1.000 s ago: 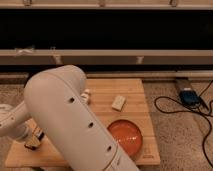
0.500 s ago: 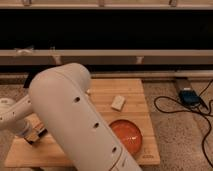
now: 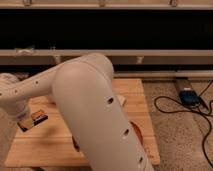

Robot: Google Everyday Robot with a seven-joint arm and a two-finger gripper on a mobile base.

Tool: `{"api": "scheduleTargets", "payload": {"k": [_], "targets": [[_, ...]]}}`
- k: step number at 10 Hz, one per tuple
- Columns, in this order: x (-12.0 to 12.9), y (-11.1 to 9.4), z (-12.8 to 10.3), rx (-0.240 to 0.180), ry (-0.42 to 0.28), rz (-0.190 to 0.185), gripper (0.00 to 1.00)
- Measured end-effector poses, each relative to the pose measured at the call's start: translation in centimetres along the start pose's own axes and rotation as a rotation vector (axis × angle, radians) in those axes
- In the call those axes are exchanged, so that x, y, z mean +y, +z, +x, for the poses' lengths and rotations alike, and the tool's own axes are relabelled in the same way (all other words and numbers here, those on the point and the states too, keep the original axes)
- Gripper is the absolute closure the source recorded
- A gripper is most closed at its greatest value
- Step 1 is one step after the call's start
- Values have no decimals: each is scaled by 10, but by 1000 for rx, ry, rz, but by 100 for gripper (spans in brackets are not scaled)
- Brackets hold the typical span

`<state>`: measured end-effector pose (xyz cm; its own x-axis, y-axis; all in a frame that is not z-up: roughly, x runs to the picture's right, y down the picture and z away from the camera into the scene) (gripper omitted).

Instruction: Place the eraser in the ceramic cup

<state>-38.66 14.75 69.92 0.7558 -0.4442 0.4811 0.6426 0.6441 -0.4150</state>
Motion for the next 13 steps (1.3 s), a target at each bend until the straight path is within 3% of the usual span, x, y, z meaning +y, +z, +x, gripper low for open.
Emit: {"api": "scheduleTargets", "payload": {"k": [2,3,5,8,10,13], "targets": [[-22,-45,9,-80,69,16,100],[-40,-68,15,-143,116,26,100],[-76,-87,34,-256,207,24,100],[-137,-91,58,-452,380,21,100],[-153,-93,68,-501,437,32,100],[-168,-86,69,-531,495,41,100]]}}
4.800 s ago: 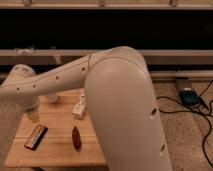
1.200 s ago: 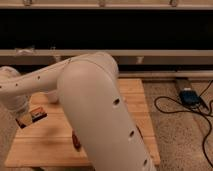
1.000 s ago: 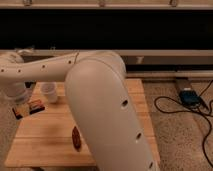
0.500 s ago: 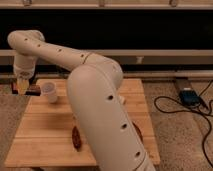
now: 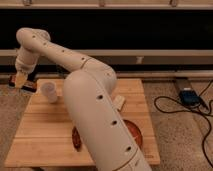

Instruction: Place the eraser in the ceramic cup

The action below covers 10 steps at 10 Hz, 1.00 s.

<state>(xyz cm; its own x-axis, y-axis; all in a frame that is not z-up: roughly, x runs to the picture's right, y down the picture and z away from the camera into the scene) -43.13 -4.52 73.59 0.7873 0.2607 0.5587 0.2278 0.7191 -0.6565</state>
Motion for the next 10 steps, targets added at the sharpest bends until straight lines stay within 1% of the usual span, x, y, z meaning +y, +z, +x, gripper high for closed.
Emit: {"api": "scheduleTargets", "payload": {"k": [3,4,6,7,9,10], "targets": [[-16,11,15,-6,63,6,100],[-25,12,25,-9,95,15,100],[-37,12,40,-10,143,27,100],[-42,14,44,-13,167,34,100],[-54,10,57,-22,211,50,100],[-57,9,63,-21,230,56,96]]}}
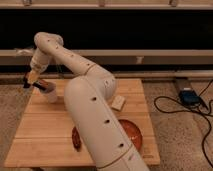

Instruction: Place the eraser in the ceramic cup

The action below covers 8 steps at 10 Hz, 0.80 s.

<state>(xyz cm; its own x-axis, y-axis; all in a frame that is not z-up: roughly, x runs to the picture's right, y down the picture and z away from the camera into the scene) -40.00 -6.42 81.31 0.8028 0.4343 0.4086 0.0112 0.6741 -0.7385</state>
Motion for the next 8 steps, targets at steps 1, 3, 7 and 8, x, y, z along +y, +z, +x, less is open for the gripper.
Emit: {"api": "scheduleTargets", "payload": {"k": [1,3,7,8], "targets": [[0,5,1,3,16,7,85],[-4,7,7,7,39,18,67],[-11,15,21,35,75,34,26],[-12,15,25,39,83,37,21]]}}
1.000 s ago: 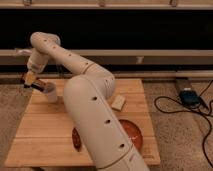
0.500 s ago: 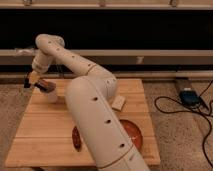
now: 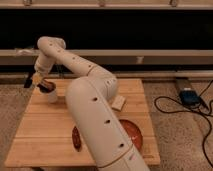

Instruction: Place the eraser in the ceramic cup

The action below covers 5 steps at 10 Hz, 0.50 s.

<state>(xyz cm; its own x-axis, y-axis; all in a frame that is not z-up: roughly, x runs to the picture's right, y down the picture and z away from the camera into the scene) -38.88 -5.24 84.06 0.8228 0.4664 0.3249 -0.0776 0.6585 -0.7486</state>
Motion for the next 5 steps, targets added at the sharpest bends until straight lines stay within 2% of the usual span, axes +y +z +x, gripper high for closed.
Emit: {"api": "scheduleTargets", "payload": {"k": [2,5], "targets": [[-1,-3,5,-2,9,5,20],[-1,-23,15,-24,7,29,20]]}}
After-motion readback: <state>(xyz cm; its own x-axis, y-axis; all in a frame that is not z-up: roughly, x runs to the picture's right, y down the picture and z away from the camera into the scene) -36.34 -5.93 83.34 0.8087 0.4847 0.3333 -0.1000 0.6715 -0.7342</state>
